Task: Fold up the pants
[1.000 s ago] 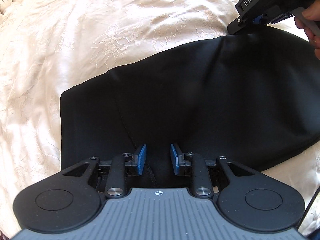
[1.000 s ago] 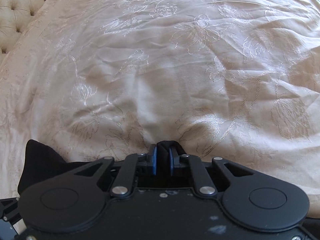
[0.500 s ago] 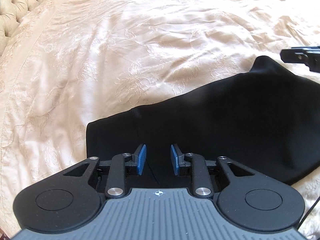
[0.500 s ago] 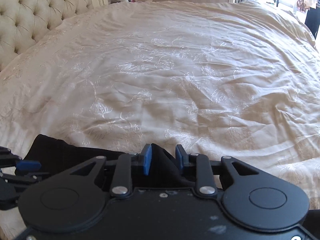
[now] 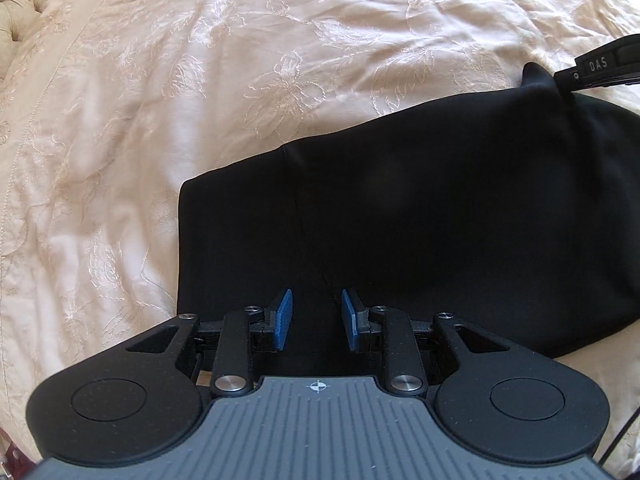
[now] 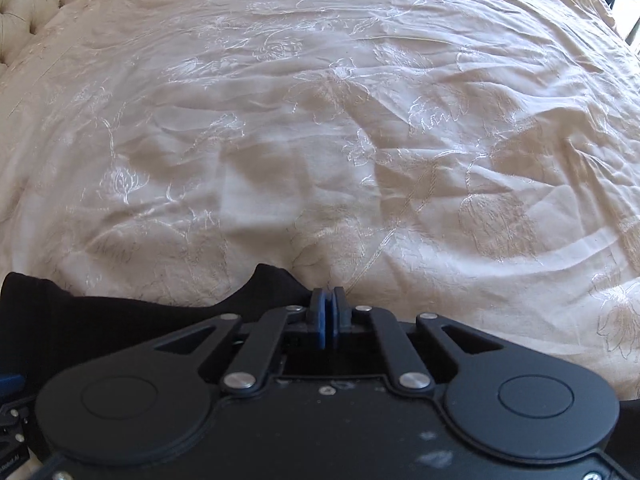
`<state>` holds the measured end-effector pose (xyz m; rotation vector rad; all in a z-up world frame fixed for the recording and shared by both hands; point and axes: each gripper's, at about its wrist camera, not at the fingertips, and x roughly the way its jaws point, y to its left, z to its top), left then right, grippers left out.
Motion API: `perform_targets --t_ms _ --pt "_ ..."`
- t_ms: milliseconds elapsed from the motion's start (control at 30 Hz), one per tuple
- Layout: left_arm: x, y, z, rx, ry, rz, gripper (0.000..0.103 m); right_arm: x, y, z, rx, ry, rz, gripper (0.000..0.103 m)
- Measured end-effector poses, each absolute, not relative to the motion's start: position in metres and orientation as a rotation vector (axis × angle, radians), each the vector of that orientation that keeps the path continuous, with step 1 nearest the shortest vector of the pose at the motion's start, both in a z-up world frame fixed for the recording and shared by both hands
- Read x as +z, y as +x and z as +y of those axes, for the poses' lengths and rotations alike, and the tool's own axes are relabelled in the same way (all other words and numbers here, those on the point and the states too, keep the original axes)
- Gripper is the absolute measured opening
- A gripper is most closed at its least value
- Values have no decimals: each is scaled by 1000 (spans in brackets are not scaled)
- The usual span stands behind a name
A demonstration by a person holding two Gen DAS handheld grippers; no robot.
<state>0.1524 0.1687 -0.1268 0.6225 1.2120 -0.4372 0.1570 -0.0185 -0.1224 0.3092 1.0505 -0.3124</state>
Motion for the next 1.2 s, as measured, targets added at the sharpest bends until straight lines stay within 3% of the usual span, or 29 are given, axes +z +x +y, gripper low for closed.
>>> perform_targets --t_ms 300,567,700,900,967,1200 --pt "-92 137 130 -567 569 1130 27 -66 51 -44 -446 429 942 11" --pt "-85 100 56 -724 613 1087 27 -115 -47 -55 -534 412 1208 12" --pt "-82 81 23 -751 642 1073 27 -114 -78 -55 -493 434 1190 11" --pt "-90 56 -20 -714 637 1098 27 -87 -101 -84 -507 439 1048 13" --pt "-97 50 -32 -697 626 1128 27 -85 -107 -101 -517 423 1028 22" --pt "-137 22 -36 -565 767 1217 30 -109 -145 -169 -550 447 1126 22"
